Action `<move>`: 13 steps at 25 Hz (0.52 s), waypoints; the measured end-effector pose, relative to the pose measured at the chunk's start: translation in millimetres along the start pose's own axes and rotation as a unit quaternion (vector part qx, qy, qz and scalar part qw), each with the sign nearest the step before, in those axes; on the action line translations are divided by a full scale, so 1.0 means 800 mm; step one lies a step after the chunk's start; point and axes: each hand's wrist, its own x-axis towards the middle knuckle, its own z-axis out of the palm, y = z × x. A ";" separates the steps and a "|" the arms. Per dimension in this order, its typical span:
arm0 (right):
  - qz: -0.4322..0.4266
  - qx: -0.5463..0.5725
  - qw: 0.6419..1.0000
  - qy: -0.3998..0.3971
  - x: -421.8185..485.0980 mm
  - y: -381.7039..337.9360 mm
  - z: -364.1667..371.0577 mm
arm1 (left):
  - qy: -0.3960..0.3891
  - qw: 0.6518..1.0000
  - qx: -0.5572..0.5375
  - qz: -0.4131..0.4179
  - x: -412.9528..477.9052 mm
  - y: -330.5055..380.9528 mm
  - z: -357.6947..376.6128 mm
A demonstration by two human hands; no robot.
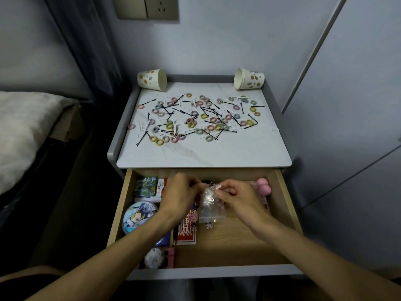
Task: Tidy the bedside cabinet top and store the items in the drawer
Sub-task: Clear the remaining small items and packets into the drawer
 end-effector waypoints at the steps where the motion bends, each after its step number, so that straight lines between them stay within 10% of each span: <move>1: -0.002 0.010 1.000 0.010 -0.001 -0.001 0.001 | 0.002 1.000 0.006 0.008 0.001 -0.001 0.002; 13: -0.041 0.018 0.998 -0.039 -0.011 0.003 -0.007 | -0.087 0.967 -0.217 -0.105 0.003 -0.002 0.000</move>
